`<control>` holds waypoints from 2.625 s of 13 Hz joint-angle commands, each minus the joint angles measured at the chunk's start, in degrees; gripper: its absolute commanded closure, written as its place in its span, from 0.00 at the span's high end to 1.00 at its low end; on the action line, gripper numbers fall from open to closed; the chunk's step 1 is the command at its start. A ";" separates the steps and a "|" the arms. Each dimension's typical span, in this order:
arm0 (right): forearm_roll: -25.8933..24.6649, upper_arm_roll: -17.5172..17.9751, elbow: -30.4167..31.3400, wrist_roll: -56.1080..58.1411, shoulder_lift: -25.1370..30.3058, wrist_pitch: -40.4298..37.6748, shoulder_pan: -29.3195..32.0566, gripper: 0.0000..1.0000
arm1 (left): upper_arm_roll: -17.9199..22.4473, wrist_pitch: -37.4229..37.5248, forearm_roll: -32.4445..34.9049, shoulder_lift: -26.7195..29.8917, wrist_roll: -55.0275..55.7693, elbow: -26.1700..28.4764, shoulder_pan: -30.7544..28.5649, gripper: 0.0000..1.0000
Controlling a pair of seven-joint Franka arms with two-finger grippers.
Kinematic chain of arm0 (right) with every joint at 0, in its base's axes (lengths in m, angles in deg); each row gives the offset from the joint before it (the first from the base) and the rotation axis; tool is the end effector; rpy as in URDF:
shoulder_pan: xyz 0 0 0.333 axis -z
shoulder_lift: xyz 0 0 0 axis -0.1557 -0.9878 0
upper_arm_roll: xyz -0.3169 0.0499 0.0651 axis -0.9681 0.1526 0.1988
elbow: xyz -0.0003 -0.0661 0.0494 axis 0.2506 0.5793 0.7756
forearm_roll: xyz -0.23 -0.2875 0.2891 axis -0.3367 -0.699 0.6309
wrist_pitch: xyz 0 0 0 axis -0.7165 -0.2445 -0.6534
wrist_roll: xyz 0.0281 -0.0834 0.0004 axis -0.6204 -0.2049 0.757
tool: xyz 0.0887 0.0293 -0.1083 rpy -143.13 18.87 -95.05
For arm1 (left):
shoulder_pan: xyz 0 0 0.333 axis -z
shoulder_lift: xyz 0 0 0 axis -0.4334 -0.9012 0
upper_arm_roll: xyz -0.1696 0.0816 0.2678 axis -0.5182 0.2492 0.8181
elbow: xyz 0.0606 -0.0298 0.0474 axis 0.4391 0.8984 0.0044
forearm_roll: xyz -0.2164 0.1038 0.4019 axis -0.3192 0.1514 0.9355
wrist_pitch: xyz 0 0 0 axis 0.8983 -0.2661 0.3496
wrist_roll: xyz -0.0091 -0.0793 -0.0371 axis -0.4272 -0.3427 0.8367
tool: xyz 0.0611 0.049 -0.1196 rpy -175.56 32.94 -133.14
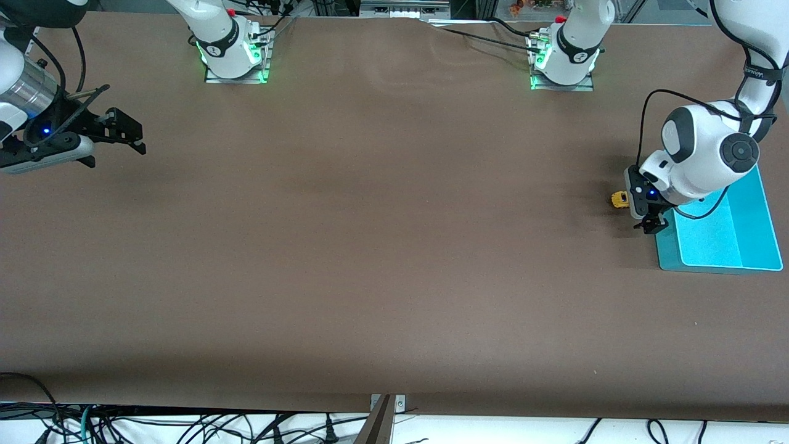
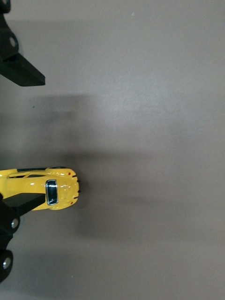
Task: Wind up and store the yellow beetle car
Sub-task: 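Lower the left gripper onto the rolled car while the right gripper retracts, then grasp the yellow car with the left gripper and lift it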
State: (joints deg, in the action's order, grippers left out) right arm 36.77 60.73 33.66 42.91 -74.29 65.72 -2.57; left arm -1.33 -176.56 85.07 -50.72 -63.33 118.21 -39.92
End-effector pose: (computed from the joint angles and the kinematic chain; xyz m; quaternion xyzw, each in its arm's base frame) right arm 0.6147 0.0294 0.5300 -0.9920 -0.1251 -0.0047 0.0171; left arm 0.5513 0.1212 0.1324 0.7245 -0.6890 -0.0199 0.0020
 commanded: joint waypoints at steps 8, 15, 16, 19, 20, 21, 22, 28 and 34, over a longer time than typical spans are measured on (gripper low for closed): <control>-0.47 -4.63 -2.51 -4.98 -1.43 -3.06 -4.80 1.00 | -0.17 -5.09 1.27 0.50 -2.59 6.77 -2.55 1.00; -0.47 -4.72 -4.18 -4.89 -3.27 -2.97 -4.98 1.00 | 1.85 -11.24 2.49 0.24 -5.23 10.11 -3.25 1.00; -0.47 -4.54 -4.18 -4.89 -3.27 -2.97 -4.98 1.00 | 2.03 -11.33 2.58 0.15 -5.58 10.02 -3.25 0.99; -0.47 -4.54 -4.18 -4.81 -3.19 -3.23 -4.89 1.00 | 2.03 -11.24 2.59 0.24 -5.15 9.85 -3.25 0.36; -0.47 -4.71 -4.27 -4.55 -3.18 -3.23 -4.89 1.00 | 2.03 -11.24 2.50 0.24 -4.89 9.76 -3.25 0.20; -0.47 -4.72 -4.27 -4.54 -3.18 -3.23 -4.80 1.00 | 2.03 -11.24 2.06 0.32 -4.80 9.67 -3.25 0.14; -0.47 -4.72 -4.27 -4.46 -3.18 -3.23 -4.80 1.00 | 2.03 -11.15 1.88 0.33 -4.62 9.67 -3.25 0.08; -0.47 -4.72 -4.27 -4.28 -3.18 -3.32 -4.80 1.00 | -1.38 -3.02 0.66 2.34 2.31 4.77 0.17 0.00; -0.81 -4.80 -4.27 -4.28 -3.18 -3.32 -4.80 1.00 | -2.89 26.07 -0.49 3.40 5.49 -17.28 4.04 0.00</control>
State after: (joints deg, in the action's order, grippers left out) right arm 36.62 56.53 30.74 38.95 -77.12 63.40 -6.78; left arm -4.54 -158.40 85.50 -47.10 -57.76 108.33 -36.04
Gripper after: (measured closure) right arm 0.000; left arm 0.542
